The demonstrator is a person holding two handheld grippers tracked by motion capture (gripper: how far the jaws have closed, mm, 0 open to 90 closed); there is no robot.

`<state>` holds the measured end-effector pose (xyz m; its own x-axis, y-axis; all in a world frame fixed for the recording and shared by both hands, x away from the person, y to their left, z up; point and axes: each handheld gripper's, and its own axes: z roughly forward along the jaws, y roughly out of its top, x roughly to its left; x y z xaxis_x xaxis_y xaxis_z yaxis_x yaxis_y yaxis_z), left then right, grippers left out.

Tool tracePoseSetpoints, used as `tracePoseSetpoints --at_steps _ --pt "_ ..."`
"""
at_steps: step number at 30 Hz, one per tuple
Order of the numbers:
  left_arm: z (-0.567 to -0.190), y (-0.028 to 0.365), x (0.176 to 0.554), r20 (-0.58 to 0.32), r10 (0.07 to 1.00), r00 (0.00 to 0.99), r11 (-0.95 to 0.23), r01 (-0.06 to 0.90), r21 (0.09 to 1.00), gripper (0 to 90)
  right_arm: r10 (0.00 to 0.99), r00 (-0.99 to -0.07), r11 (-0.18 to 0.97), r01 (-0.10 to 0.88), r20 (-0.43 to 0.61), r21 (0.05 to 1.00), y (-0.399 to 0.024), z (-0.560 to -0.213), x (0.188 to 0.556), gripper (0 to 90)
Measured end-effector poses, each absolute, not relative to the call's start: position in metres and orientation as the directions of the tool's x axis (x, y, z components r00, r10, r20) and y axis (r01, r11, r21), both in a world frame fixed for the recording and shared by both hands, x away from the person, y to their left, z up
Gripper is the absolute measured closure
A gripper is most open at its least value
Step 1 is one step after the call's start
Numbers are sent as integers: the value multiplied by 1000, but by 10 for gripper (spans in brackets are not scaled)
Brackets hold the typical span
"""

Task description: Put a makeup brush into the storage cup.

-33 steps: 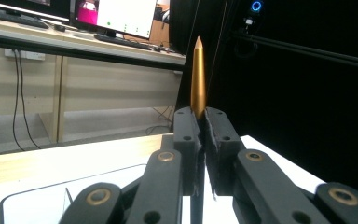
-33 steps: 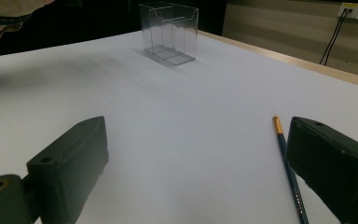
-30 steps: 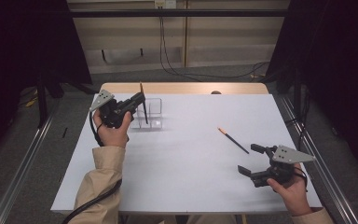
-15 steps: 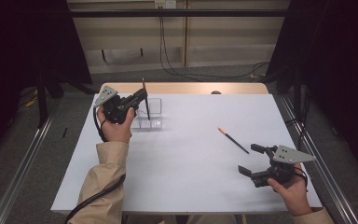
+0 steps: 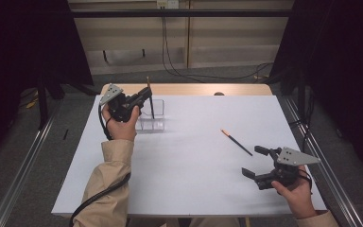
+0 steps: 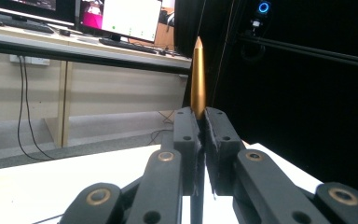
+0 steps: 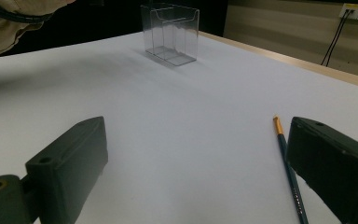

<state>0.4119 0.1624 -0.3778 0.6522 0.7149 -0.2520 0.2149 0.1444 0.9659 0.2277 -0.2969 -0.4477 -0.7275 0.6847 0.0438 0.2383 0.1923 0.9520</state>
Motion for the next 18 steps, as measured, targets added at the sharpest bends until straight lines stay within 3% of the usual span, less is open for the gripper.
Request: tracePoseSetpoints --at_steps 18 --pt "-376 152 422 -227 726 649 133 192 972 840 683 -729 188 238 47 953 -298 -448 228 48"
